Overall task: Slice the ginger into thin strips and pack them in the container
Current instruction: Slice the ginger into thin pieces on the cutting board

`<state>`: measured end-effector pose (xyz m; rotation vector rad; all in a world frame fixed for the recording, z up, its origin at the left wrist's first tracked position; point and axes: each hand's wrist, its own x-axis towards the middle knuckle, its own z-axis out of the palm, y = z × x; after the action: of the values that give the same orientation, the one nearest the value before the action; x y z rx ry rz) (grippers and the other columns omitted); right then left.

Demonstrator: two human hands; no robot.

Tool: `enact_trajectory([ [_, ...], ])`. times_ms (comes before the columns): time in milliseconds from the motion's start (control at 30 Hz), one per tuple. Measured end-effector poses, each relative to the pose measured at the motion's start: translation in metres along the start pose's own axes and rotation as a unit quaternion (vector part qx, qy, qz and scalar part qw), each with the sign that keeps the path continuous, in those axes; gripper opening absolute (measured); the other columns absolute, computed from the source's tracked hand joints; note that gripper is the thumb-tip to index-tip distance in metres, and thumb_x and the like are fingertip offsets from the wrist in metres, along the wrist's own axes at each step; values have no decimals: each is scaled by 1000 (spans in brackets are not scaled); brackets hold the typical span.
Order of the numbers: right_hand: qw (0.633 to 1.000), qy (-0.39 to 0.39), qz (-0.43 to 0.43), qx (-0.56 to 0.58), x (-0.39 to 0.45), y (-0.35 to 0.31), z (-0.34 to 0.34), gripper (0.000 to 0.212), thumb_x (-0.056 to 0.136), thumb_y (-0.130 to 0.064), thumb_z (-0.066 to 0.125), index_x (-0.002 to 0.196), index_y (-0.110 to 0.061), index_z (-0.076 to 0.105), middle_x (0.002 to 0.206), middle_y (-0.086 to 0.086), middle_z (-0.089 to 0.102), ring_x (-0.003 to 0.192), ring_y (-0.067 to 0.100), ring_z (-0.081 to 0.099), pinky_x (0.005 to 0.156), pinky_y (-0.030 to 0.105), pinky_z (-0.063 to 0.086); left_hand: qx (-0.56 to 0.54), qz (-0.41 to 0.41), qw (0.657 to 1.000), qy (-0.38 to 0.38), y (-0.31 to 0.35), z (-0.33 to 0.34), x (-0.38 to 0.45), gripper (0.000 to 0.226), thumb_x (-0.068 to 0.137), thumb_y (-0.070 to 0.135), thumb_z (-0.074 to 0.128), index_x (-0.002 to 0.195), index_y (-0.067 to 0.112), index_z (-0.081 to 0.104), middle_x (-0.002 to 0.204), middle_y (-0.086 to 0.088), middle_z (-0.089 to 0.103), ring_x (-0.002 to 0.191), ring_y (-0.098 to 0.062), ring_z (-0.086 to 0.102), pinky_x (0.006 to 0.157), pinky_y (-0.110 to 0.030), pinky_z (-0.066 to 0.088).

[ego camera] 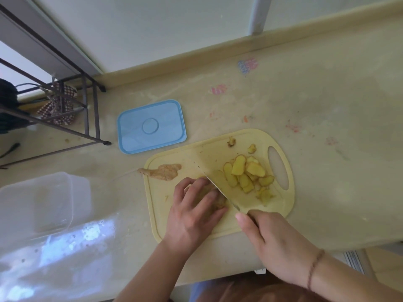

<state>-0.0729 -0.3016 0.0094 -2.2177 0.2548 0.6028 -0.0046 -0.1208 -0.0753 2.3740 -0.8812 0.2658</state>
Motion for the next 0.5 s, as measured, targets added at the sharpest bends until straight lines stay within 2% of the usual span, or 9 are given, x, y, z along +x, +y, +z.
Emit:
enact_trajectory([
  [200, 1000, 4, -13, 18, 22, -1, 8, 58, 83, -68, 11, 67, -26, 46, 58, -7, 49, 54, 6, 48, 52, 21, 34, 2, 11, 1000, 17, -1, 3, -2, 22, 86, 29, 79, 90, 7, 76, 110, -14, 66, 102, -36, 54, 93, -43, 48],
  [300, 1000, 7, -17, 12, 28, -7, 12, 60, 90, -65, 14, 70, -22, 52, 62, -5, 54, 59, 10, 53, 55, 27, 40, 2, 10, 1000, 23, 1, 4, -1, 20, 86, 25, 80, 89, 6, 76, 107, -15, 66, 100, -37, 54, 91, -44, 48],
  [400, 999, -2, 0, 37, 35, -8, 3, 56, 95, -58, 18, 62, -21, 45, 54, -6, 46, 48, 6, 43, 50, 23, 34, 10, 23, 999, 23, 2, 4, -2, 21, 83, 25, 83, 91, 7, 75, 109, -13, 63, 103, -35, 52, 91, -43, 48],
  [500, 996, -4, 35, 79, 38, 8, -14, 61, 91, -63, 16, 60, -16, 39, 49, -5, 38, 39, 7, 34, 48, 26, 34, 20, 10, 1000, 17, 1, 4, -4, 24, 81, 27, 84, 91, 7, 75, 110, -14, 63, 105, -37, 52, 92, -43, 49],
])
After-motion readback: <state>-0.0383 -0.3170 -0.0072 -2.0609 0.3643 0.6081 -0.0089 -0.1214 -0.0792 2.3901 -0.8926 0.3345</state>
